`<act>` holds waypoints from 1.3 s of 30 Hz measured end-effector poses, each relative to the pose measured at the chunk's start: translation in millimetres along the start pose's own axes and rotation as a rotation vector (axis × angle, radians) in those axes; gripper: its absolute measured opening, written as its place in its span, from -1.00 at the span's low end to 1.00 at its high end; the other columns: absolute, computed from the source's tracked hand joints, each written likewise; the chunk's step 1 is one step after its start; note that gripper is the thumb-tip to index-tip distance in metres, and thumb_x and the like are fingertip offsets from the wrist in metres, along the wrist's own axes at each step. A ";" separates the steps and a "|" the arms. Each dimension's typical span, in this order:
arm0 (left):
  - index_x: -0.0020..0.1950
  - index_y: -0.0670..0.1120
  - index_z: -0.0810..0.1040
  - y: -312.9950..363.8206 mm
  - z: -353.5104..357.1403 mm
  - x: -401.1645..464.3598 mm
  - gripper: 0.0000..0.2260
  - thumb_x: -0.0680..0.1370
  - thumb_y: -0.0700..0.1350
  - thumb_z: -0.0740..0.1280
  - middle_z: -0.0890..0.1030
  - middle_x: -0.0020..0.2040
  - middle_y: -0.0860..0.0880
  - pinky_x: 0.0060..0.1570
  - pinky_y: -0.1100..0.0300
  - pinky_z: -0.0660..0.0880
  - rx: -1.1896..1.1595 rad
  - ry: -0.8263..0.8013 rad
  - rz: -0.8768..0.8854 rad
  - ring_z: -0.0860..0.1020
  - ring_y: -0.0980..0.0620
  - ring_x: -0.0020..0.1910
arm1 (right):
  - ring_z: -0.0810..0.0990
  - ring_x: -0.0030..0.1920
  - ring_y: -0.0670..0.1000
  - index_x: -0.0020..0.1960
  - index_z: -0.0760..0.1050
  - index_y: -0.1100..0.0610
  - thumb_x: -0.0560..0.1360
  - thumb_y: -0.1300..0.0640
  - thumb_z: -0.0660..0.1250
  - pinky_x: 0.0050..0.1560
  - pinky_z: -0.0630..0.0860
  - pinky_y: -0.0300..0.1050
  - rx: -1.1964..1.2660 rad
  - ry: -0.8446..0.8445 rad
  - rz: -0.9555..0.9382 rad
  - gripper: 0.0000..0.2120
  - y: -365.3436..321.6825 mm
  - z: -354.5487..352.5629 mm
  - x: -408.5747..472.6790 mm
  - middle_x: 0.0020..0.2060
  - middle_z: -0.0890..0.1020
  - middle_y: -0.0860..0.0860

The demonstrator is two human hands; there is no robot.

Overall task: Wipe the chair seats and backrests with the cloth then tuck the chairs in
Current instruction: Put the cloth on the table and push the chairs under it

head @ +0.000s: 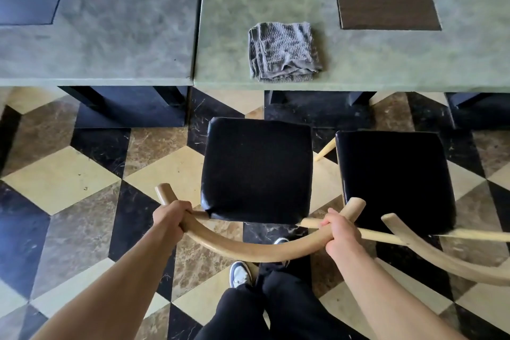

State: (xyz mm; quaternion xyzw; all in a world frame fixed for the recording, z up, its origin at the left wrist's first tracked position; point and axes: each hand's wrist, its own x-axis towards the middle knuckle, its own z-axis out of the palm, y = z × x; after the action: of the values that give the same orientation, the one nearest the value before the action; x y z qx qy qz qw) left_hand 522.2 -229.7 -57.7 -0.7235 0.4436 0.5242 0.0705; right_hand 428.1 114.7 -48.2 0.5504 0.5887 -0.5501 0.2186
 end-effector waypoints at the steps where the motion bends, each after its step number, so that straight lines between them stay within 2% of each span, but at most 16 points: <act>1: 0.13 -0.29 0.51 3.5 1.9 -1.5 -0.58 0.28 -0.37 0.41 0.63 0.02 -0.28 -0.02 -0.09 0.63 -0.002 -0.002 0.003 0.65 -0.23 -0.02 | 0.62 -0.09 0.09 -0.10 0.70 -0.02 0.21 0.38 0.35 -0.16 0.51 -0.06 0.022 0.005 -0.001 -0.60 -5.3 0.4 -0.9 -0.13 0.64 -0.07; 4: 0.06 -0.26 0.54 20.8 13.8 -9.7 -0.61 0.24 -0.36 0.42 0.63 -0.07 -0.24 -0.10 -0.08 0.64 -0.033 0.000 0.040 0.64 -0.20 -0.12 | 0.58 -0.19 0.07 -0.16 0.65 0.06 0.20 0.37 0.39 -0.30 0.43 -0.10 0.046 0.010 -0.013 -0.70 -32.3 4.8 -2.9 -0.18 0.64 -0.02; 5: 0.00 -0.23 0.56 27.1 17.3 -13.3 -0.66 0.24 -0.36 0.42 0.62 -0.11 -0.22 -0.18 -0.02 0.63 -0.054 0.005 0.055 0.62 -0.17 -0.18 | 0.59 -0.17 0.09 -0.15 0.64 0.07 0.20 0.37 0.41 -0.26 0.48 -0.08 0.044 0.008 -0.012 -0.70 -40.6 7.3 -2.2 -0.16 0.65 0.00; 7: -0.13 -0.14 0.60 40.6 23.0 -19.8 -0.75 0.24 -0.37 0.42 0.60 -0.19 -0.16 -0.32 0.10 0.56 -0.090 0.000 0.083 0.58 -0.11 -0.27 | 0.61 -0.07 0.17 -0.03 0.64 0.05 0.18 0.34 0.43 -0.02 0.60 0.10 0.016 -0.006 0.008 -0.60 -53.4 13.1 2.0 -0.08 0.64 0.06; 8: -0.17 -0.11 0.62 48.0 26.4 -19.3 -0.76 0.25 -0.37 0.41 0.60 -0.21 -0.14 -0.36 0.13 0.52 -0.101 -0.011 0.097 0.56 -0.09 -0.30 | 0.59 -0.05 0.19 0.01 0.64 0.02 0.17 0.32 0.44 0.08 0.59 0.18 -0.011 -0.018 0.009 -0.56 -59.7 17.2 3.2 -0.06 0.63 0.08; 10: -0.19 -0.09 0.63 62.8 33.0 -16.0 -0.77 0.28 -0.38 0.39 0.59 -0.23 -0.12 -0.40 0.16 0.49 -0.122 -0.069 0.122 0.54 -0.07 -0.31 | 0.55 -0.09 0.17 -0.01 0.66 -0.02 0.17 0.32 0.45 0.03 0.57 0.15 -0.029 -0.041 -0.026 -0.56 -73.1 26.7 2.9 -0.06 0.60 0.07; 12: -0.16 -0.06 0.62 84.2 43.5 -10.7 -0.75 0.31 -0.38 0.37 0.56 -0.20 -0.11 -0.40 0.15 0.47 -0.137 -0.130 0.120 0.52 -0.06 -0.29 | 0.54 -0.14 0.13 0.00 0.66 0.02 0.17 0.32 0.46 -0.13 0.51 0.06 0.003 -0.035 -0.042 -0.57 -94.3 41.1 8.5 -0.11 0.60 0.06; 17: 0.02 0.01 0.61 130.5 69.7 5.5 -0.65 0.36 -0.37 0.38 0.56 -0.10 -0.10 -0.25 0.08 0.54 -0.150 -0.174 0.120 0.54 -0.06 -0.21 | 0.56 -0.12 0.12 0.04 0.57 0.20 0.20 0.21 0.52 -0.02 0.53 0.07 -0.017 -0.022 -0.047 -0.59 -129.7 75.4 20.8 -0.11 0.60 0.10; 21: -0.12 -0.14 0.48 160.1 88.8 17.2 -0.76 0.30 -0.35 0.41 0.56 -0.19 -0.15 -0.32 0.10 0.53 -0.130 -0.111 0.115 0.56 -0.09 -0.27 | 0.56 -0.13 0.11 0.01 0.55 0.14 0.17 0.23 0.51 -0.04 0.50 0.04 0.004 0.002 -0.068 -0.58 -158.9 103.1 26.7 -0.13 0.60 0.09; 26: -0.04 -0.16 0.55 187.4 108.0 28.3 -0.71 0.29 -0.37 0.43 0.56 -0.21 -0.12 -0.33 0.10 0.52 -0.148 -0.099 0.121 0.56 -0.07 -0.28 | 0.59 -0.14 0.09 0.03 0.61 0.17 0.21 0.30 0.48 -0.28 0.45 -0.08 0.040 -0.019 -0.082 -0.62 -182.3 127.5 37.3 -0.11 0.63 0.06; 30: 0.06 -0.13 0.57 200.3 119.7 30.3 -0.65 0.31 -0.35 0.44 0.56 -0.19 -0.10 -0.32 0.11 0.51 -0.139 -0.102 0.114 0.56 -0.06 -0.28 | 0.60 -0.07 0.06 0.11 0.62 0.10 0.20 0.37 0.43 -0.03 0.57 -0.02 0.065 -0.042 -0.108 -0.51 -193.5 139.1 44.7 -0.06 0.66 -0.06; 35: 0.08 -0.14 0.56 210.8 127.0 28.4 -0.63 0.31 -0.35 0.45 0.58 -0.17 -0.10 -0.29 0.10 0.55 -0.133 -0.111 0.118 0.58 -0.06 -0.25 | 0.58 -0.14 0.10 -0.02 0.56 0.13 0.17 0.34 0.44 -0.10 0.54 0.00 0.042 -0.025 -0.116 -0.61 -201.7 145.6 52.2 -0.14 0.61 0.08; 37: 0.07 -0.14 0.57 214.0 130.6 28.5 -0.64 0.30 -0.36 0.46 0.59 -0.14 -0.10 -0.27 0.09 0.55 -0.141 -0.128 0.124 0.58 -0.06 -0.25 | 0.60 -0.13 0.13 -0.06 0.54 0.14 0.17 0.36 0.44 0.00 0.60 0.07 0.052 -0.025 -0.110 -0.64 -206.0 148.4 57.4 -0.14 0.60 0.11; 39: 0.05 -0.14 0.57 215.4 132.2 28.5 -0.65 0.30 -0.37 0.46 0.60 -0.12 -0.11 -0.28 0.11 0.54 -0.156 -0.139 0.123 0.58 -0.06 -0.23 | 0.61 -0.12 0.14 0.01 0.57 0.15 0.17 0.37 0.44 0.08 0.61 0.10 0.062 -0.028 -0.109 -0.58 -208.3 150.6 62.5 -0.15 0.61 0.09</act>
State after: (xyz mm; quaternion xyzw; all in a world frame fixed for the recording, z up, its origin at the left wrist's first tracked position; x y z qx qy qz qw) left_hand 277.6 -299.4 -61.2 -0.6602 0.4390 0.6093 0.0125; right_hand 171.9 50.3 -62.5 0.5164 0.5974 -0.5867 0.1795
